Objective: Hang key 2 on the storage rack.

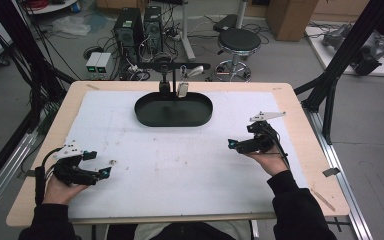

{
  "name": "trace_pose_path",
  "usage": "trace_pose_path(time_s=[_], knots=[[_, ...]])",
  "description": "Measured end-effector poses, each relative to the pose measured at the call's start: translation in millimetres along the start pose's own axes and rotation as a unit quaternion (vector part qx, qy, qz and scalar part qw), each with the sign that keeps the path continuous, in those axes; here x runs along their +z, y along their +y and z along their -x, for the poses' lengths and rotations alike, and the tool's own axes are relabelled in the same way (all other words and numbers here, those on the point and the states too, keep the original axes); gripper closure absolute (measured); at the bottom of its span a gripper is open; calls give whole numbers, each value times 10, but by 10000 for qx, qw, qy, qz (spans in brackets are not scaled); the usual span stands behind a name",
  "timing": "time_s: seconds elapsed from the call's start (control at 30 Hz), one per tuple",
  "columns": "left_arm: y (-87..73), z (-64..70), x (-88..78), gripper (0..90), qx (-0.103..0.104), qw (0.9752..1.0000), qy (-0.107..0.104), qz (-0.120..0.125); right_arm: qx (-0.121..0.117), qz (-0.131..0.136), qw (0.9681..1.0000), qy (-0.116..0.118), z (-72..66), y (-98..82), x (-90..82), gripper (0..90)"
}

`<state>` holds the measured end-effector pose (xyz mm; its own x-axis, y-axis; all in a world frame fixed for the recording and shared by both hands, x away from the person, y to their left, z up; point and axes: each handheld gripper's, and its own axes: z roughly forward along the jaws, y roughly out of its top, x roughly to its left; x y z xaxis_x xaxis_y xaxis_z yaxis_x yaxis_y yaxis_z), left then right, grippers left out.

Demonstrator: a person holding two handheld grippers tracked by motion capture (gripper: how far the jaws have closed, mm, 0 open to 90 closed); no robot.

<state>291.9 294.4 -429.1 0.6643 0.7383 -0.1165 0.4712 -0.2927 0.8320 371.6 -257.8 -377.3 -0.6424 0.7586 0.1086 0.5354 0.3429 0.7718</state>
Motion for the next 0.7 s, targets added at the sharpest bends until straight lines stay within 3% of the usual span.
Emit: trace_pose_path(time_s=[0.43,0.7], knots=[[1,4,8,117,-16,10000,3,-24,0,-37,10000,68,-35,-391,-152,9],[0,7,8,117,0,10000,13,-36,-22,-213,9998,50,-23,-609,-180,9]])
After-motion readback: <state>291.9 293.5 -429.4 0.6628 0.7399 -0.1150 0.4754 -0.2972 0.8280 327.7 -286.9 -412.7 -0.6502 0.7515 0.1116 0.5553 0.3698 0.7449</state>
